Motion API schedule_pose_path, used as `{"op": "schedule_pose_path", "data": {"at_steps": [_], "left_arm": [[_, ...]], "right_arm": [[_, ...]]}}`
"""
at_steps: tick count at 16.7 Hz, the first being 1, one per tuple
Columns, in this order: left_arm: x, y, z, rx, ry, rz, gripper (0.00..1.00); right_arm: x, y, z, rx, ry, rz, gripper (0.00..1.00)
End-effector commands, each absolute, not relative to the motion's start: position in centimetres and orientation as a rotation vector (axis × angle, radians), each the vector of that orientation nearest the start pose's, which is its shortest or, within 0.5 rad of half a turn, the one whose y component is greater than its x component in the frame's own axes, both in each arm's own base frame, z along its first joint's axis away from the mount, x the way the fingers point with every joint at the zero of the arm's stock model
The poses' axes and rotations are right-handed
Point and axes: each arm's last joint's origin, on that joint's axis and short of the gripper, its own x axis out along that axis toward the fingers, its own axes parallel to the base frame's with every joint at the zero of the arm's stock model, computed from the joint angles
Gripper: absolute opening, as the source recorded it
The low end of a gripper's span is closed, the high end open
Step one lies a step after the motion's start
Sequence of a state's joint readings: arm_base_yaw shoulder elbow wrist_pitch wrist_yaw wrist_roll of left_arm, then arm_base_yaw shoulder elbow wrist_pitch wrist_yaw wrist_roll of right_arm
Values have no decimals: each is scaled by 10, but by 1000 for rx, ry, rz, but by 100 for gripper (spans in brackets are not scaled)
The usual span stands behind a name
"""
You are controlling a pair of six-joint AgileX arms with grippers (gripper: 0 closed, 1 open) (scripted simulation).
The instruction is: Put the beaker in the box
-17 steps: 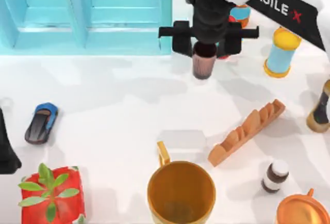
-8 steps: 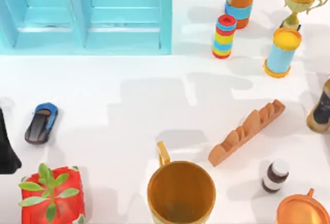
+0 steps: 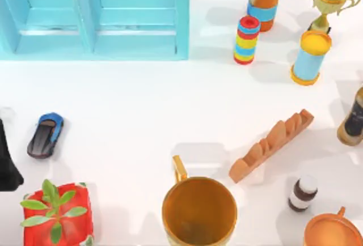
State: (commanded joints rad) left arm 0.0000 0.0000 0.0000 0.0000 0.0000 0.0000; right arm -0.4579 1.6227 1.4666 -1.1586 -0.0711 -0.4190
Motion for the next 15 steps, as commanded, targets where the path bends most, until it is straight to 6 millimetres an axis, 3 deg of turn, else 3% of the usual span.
{"op": "schedule_pose_path", "data": {"at_steps": [3,9,15], "left_arm": [[106,-1,160,0,0,0,100],[106,-1,160,0,0,0,100],[106,-1,160,0,0,0,100]], "right_arm": [[277,-142,286,-22,1292,-30,0],[279,-141,280,-21,1299,-26,0],[287,-143,229,-24,1288,-32,0]]}}
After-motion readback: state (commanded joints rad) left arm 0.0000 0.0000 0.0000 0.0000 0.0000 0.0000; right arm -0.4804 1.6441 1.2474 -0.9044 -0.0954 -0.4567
